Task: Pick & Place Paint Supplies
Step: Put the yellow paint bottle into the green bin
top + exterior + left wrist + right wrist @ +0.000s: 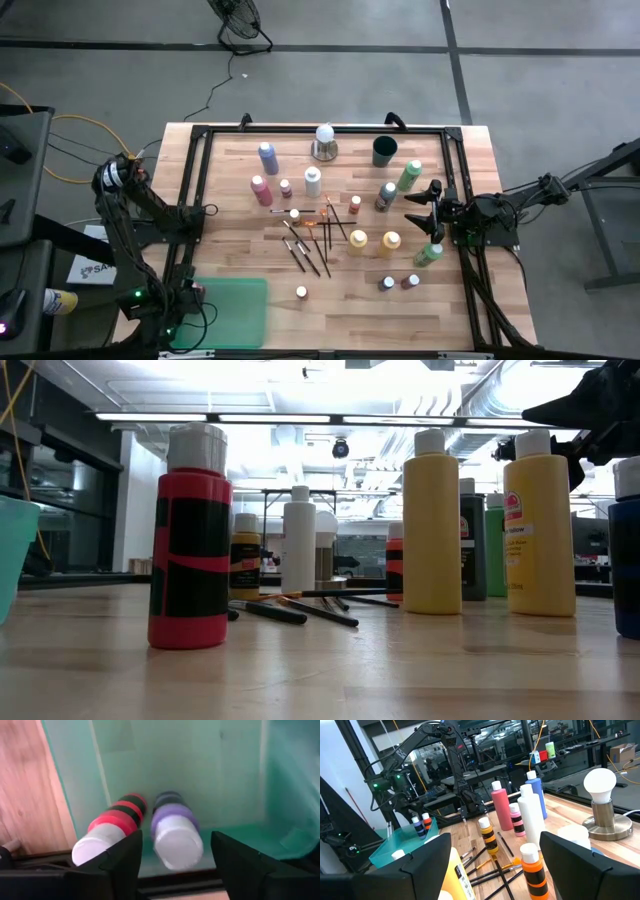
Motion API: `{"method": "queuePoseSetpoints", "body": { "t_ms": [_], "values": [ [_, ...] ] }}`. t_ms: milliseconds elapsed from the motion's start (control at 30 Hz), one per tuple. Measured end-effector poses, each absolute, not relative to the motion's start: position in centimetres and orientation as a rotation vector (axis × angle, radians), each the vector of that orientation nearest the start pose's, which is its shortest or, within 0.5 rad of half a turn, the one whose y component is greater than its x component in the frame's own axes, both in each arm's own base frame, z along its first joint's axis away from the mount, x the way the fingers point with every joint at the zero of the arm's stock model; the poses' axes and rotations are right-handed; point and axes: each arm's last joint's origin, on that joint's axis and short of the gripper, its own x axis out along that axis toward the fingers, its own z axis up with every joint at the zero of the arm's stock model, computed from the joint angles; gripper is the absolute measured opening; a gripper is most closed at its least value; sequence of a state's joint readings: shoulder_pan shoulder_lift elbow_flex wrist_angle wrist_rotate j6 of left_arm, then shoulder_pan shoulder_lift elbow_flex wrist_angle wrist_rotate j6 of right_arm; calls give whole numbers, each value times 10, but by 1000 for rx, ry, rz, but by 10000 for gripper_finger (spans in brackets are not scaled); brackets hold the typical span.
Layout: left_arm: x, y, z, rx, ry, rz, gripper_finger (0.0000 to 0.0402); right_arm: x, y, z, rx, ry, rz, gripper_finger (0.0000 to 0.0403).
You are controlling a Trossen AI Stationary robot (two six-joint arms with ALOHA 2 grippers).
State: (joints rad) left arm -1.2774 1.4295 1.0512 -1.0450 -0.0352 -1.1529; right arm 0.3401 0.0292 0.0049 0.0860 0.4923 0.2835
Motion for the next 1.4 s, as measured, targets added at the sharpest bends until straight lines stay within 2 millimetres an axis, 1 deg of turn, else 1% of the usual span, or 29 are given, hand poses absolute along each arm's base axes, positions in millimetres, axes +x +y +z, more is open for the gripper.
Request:
{"method": "queuePoseSetpoints", "body": {
  "t_ms": [133,267,367,500,633,767,933,1033,1133,1267,1400],
  "values": [
    [72,-235,245,-42,1472,-222,240,95,19,171,308,-78,-143,299],
    [73,-238,259,-85,1454,-253,241,95,19,171,308,-78,-143,299],
    [76,-242,274,-127,1425,-282,241,95,19,171,308,-78,-143,299],
    [93,-240,293,-197,1362,-265,241,95,19,171,308,-78,-143,299],
    [111,-231,308,-237,1319,-185,241,95,19,171,308,-78,-143,299],
    [133,-214,317,-274,1282,-68,241,95,19,171,308,-78,-143,299],
    [165,-192,319,-253,1203,8,241,95,19,171,308,-78,-143,299],
    [184,-173,319,-265,1186,72,241,95,19,171,308,-78,-143,299],
    [203,-150,319,-330,1169,174,241,95,19,171,308,-78,-143,299],
    [231,-120,312,-385,1167,308,241,95,19,171,308,-78,-143,299],
    [258,-98,300,-375,1165,343,241,95,19,171,308,-78,-143,299]
  ]
}}
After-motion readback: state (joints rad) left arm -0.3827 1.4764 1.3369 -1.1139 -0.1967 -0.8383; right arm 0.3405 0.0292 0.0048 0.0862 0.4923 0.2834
